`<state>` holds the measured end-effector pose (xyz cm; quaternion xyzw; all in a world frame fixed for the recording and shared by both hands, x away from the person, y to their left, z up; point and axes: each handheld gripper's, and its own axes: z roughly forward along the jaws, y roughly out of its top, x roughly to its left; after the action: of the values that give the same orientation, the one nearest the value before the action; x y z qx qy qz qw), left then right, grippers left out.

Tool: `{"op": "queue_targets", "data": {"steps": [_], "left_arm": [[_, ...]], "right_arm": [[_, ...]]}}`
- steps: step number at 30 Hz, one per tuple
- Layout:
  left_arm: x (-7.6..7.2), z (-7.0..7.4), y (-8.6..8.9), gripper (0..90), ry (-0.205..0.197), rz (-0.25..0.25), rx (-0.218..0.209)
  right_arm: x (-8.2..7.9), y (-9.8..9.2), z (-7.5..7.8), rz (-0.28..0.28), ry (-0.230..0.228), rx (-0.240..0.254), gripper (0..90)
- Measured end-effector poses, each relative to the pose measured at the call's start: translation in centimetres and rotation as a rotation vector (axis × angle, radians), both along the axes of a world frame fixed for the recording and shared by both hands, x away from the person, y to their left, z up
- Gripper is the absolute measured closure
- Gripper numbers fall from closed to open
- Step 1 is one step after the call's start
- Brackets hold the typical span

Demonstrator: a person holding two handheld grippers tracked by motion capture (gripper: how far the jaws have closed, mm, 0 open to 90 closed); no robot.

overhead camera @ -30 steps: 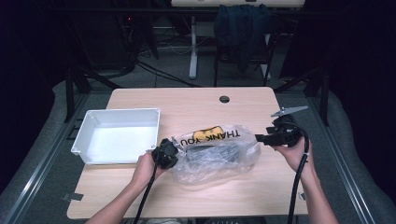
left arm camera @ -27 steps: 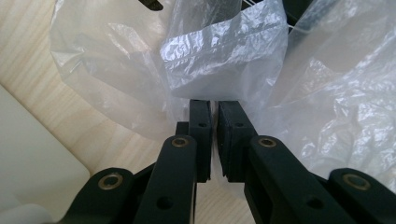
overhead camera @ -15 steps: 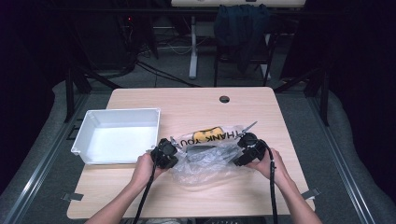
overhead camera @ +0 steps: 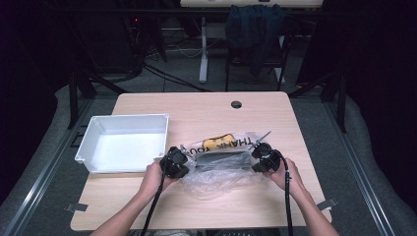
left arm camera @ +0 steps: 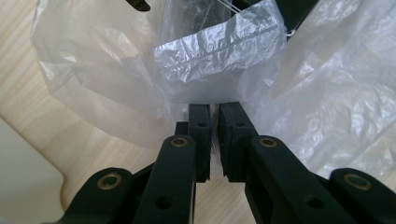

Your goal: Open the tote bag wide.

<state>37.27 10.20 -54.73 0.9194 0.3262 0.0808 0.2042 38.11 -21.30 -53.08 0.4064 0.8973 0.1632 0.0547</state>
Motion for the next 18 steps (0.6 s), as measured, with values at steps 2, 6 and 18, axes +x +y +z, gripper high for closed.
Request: {"op": "queue_targets", "data": {"steps": [2,6,18], "left_arm": [[-0.1,0.0,-0.1,85.0,0.004,-0.003,-0.001],[-0.2,-0.2,-0.4,85.0,0.008,-0.014,-0.004],[-0.1,-0.2,-0.8,81.6,0.004,-0.024,0.007]], "right_arm": [[0.0,-0.2,-0.3,-0.006,0.012,-0.028,90.0],[0.2,-0.6,-0.6,-0.025,0.028,-0.112,90.0],[0.5,-1.1,-1.7,-0.125,0.004,-0.099,87.2]]}}
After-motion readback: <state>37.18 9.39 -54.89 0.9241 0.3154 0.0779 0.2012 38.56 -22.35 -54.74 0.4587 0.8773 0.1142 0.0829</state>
